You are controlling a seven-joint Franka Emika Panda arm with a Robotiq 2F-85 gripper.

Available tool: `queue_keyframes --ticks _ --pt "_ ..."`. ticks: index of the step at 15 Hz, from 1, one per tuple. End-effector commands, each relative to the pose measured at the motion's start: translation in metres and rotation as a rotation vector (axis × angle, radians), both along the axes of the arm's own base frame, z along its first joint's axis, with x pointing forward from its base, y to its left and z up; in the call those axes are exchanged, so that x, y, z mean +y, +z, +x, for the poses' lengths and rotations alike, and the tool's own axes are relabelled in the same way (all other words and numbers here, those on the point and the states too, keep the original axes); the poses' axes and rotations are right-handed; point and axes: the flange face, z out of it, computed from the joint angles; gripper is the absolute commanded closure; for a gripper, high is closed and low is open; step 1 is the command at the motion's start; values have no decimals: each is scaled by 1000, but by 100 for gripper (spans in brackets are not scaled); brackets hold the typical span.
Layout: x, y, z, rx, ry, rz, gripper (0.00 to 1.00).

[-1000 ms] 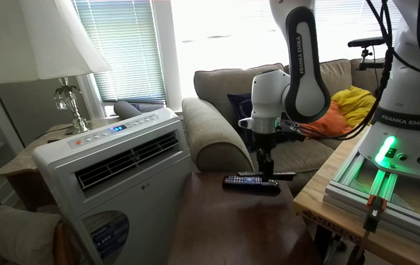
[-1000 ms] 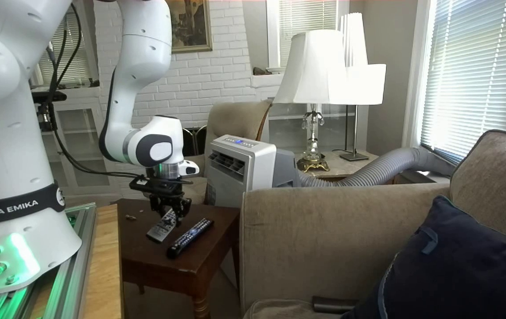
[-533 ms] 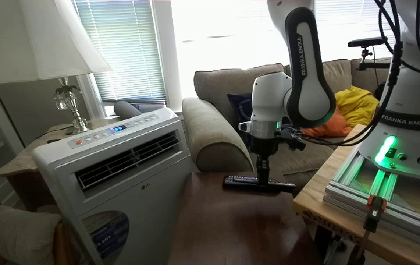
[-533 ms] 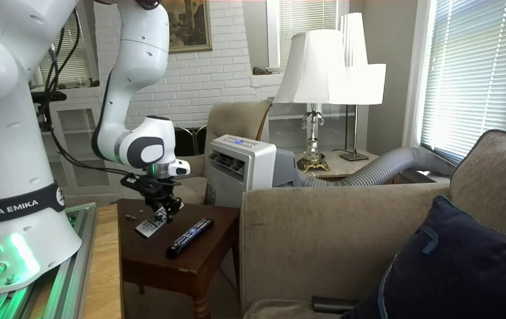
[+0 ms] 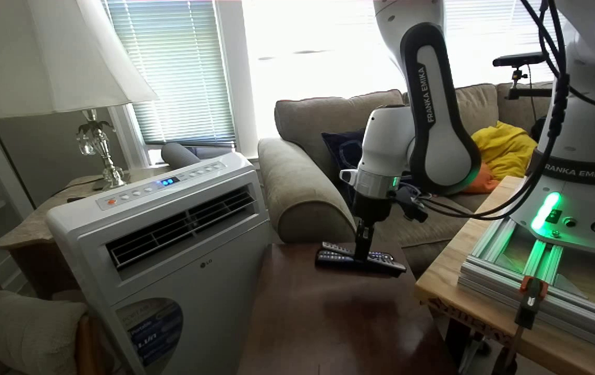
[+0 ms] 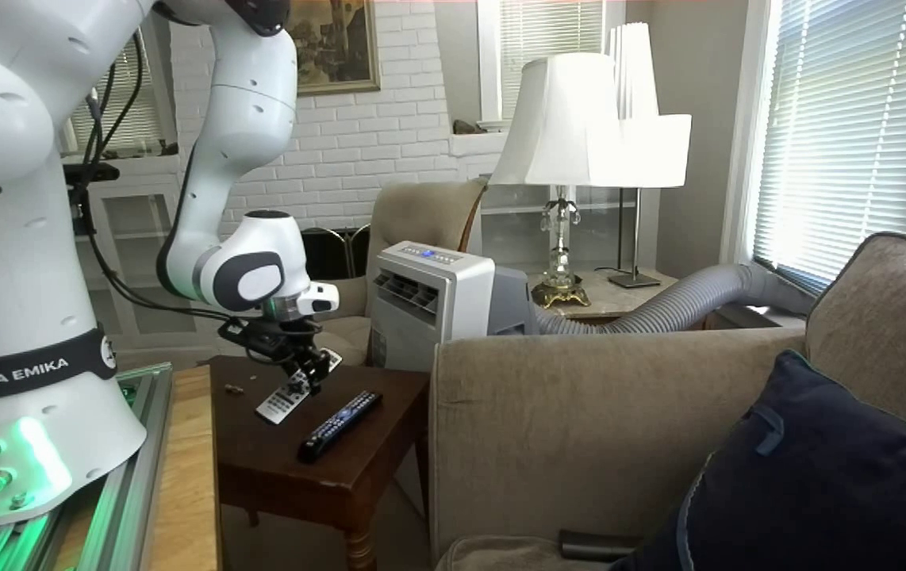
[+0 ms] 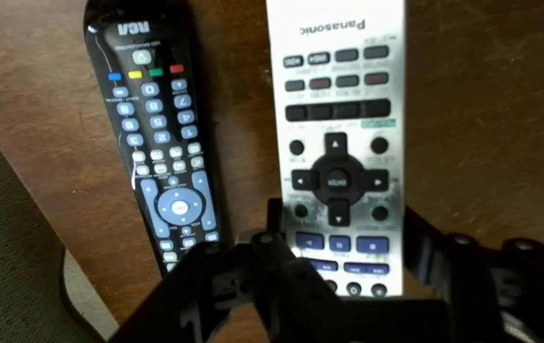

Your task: Put the two remotes on the table

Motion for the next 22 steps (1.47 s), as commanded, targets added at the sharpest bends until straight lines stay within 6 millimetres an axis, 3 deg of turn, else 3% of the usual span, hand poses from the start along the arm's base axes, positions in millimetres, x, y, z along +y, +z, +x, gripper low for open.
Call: queue_keyframes --ticks 1,2,4,11,17,22 --pt "-2 -3 -2 -48 -47 -15 13" --pt "-3 -4 -2 -55 -53 -20 5" --pt "-6 -4 0 -68 -68 -26 0" --pt "-26 0 18 -22 -80 -22 0" --pt "-68 15 45 47 -62 -8 0" --pt "-124 40 79 14 -144 -56 0"
